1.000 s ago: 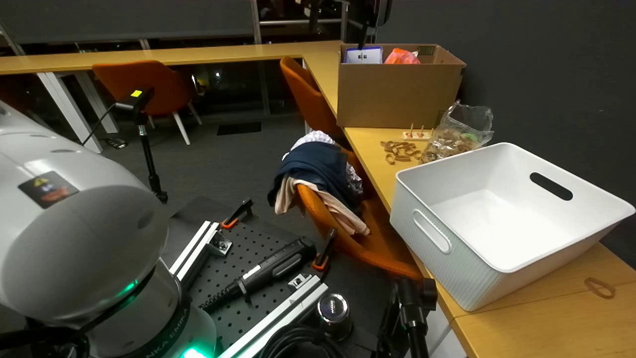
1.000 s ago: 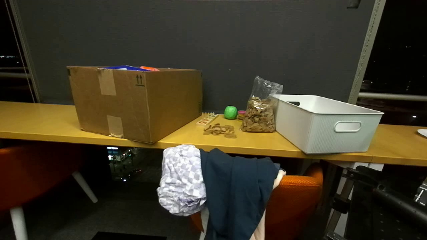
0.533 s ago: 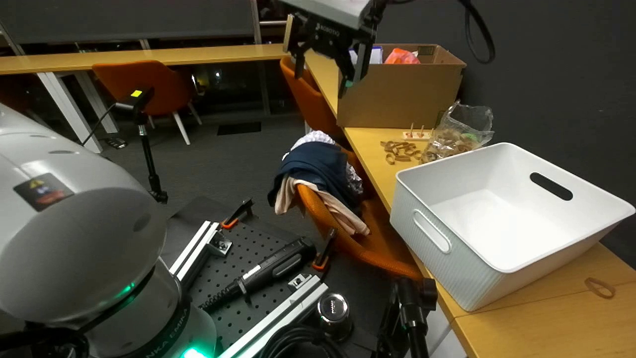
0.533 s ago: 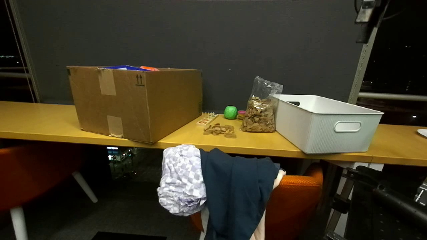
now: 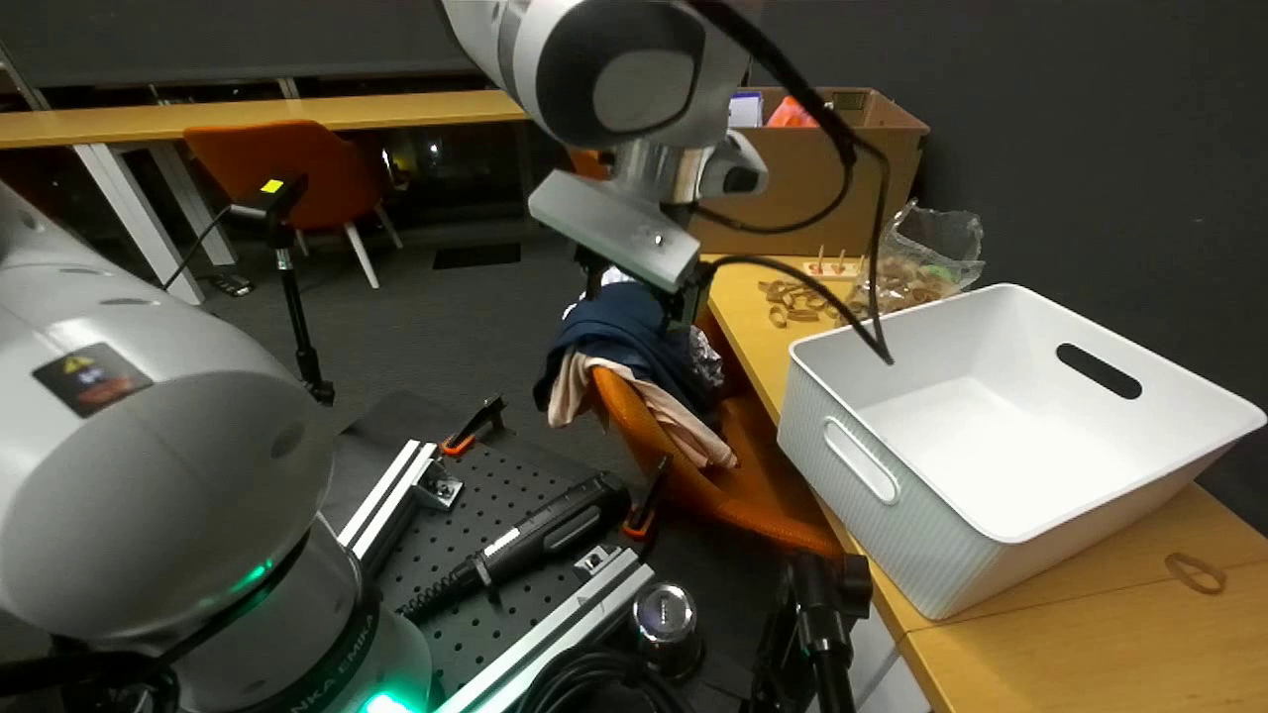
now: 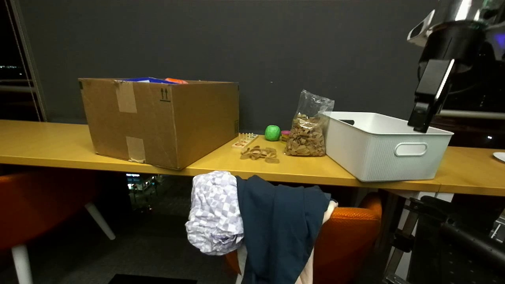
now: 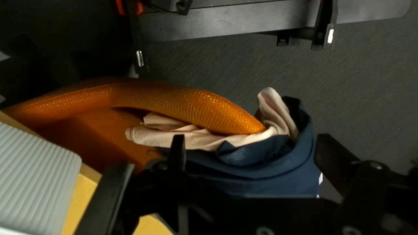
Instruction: Shift the clothes to the storage bin
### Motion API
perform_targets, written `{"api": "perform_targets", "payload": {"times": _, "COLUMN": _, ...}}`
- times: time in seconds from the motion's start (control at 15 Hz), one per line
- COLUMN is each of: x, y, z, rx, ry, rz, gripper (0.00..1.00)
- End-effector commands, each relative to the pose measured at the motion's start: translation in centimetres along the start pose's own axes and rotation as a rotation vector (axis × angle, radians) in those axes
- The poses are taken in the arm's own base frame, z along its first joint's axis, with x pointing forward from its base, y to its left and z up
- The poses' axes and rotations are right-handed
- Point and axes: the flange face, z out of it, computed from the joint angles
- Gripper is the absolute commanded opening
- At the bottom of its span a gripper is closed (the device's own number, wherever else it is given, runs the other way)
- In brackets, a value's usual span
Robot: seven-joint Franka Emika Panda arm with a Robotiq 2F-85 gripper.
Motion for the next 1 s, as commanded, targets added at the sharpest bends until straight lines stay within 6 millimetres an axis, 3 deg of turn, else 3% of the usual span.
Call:
{"api": "perform_targets", "payload": {"times": 0.0, "x": 2.3, "y": -0.4, "z": 6.2, "rx": 0.078, "ry": -0.08, "rz": -0.071, "gripper": 1.0}}
{"api": "perform_targets", "payload": {"times": 0.4, "x": 5.0, "y": -0.8, "z": 12.3, "rx": 0.119, "ry": -0.16, "rz": -0.152, "gripper": 1.0}}
{"api": "perform_targets", "payload": {"times": 0.6, "x": 6.6, "y": -1.0, "z": 14.2, "rx": 0.113, "ry": -0.129, "rz": -0.164, "gripper": 1.0}}
{"api": "perform_targets", "payload": {"times": 0.93, "x": 9.8, "y": -3.1, "z": 16.3, "rx": 0.137, "ry": -0.014, "rz": -0.182, "gripper": 1.0}}
